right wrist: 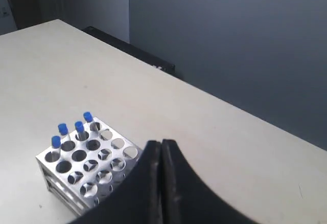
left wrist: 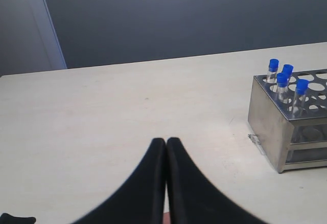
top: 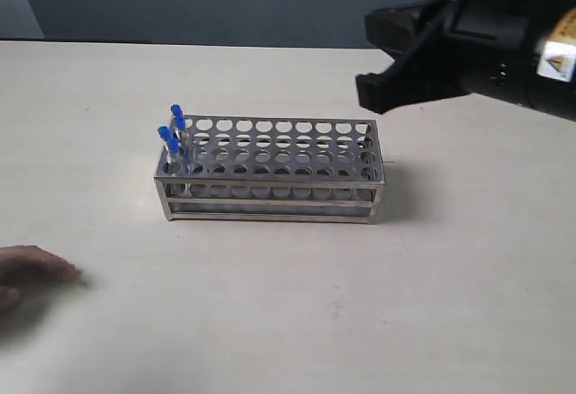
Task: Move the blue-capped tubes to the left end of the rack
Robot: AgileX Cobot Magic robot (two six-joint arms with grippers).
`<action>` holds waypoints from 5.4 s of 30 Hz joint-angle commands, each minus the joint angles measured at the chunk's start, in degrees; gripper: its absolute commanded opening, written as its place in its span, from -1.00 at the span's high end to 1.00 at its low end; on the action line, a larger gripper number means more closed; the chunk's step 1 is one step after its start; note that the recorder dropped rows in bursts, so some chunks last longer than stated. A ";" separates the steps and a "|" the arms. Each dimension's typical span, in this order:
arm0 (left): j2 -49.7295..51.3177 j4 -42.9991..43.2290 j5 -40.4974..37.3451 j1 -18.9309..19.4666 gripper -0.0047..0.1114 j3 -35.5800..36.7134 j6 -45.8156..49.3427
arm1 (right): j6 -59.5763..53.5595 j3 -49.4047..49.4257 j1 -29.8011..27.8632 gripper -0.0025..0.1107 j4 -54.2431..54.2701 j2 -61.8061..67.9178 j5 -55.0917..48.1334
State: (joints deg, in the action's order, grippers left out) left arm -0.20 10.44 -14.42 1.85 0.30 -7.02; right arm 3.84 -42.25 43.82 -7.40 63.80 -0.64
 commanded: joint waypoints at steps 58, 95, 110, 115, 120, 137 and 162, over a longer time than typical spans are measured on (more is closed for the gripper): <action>0.20 0.77 0.69 -0.25 0.90 -0.30 -0.04 | 0.63 42.25 -45.07 0.96 4.74 -63.80 -16.73; 0.20 1.04 0.69 -0.25 0.90 -0.30 -0.04 | 0.73 42.25 -45.34 0.96 5.35 -63.80 -16.84; 0.20 1.04 0.69 -0.25 0.90 -0.30 -0.04 | 0.84 42.25 -45.34 0.96 6.44 -63.80 -16.84; 0.20 1.16 0.69 -0.25 0.90 -0.30 -0.04 | 0.84 42.25 -45.34 0.96 6.44 -63.80 -16.84; 0.20 1.16 0.69 -0.25 0.90 -0.30 -0.04 | 0.84 42.25 -45.34 0.96 6.44 -63.80 -16.84; 0.20 1.16 0.69 -0.25 0.90 -0.30 -0.04 | 0.84 42.25 -45.34 0.96 6.44 -63.80 -16.84; 0.20 1.16 0.69 -0.25 0.90 -0.30 -0.04 | 0.84 42.25 -45.34 0.96 6.44 -63.80 -16.84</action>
State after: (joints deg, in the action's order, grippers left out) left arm -0.20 11.75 -14.42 1.85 0.30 -7.02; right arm 4.93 -0.24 -1.17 -0.91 0.37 -17.87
